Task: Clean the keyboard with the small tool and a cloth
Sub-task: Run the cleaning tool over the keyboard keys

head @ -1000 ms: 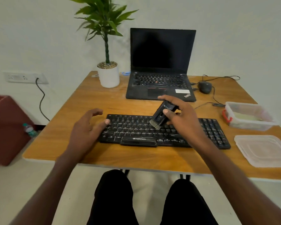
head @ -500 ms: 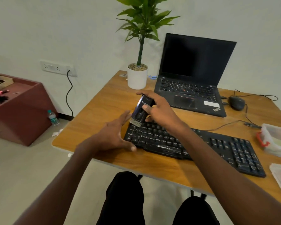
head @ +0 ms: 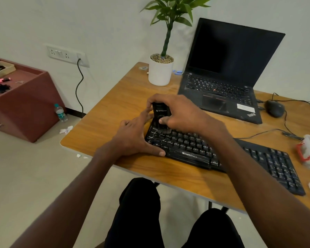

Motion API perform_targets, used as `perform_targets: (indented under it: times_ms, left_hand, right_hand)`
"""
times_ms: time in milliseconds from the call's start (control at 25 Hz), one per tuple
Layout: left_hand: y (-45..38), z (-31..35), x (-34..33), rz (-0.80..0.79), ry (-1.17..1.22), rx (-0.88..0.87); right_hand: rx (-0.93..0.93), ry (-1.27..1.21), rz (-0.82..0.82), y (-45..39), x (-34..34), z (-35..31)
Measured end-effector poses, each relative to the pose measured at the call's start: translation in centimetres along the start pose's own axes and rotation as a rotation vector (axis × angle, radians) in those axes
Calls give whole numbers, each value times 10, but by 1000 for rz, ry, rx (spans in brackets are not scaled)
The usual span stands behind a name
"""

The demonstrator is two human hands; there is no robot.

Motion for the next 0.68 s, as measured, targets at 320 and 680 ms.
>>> perform_targets:
  times_ms: [320,680]
  left_hand:
    - [1,1,2,14,-2,-25]
    - [1,3,3,12,-7,-13]
  right_hand:
    - [60,133,2,32,4,3]
    - [-58,88,27,19,5,7]
Point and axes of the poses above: each hand's wrist, its own y-axis away from the middle knuckle, its own x-axis out of the back of the hand, z = x × y, the point moved 5 cm from there along -y, towards the middle knuckle, and after that the axes turned 10 degrees about -y, right-handed, at the moved point
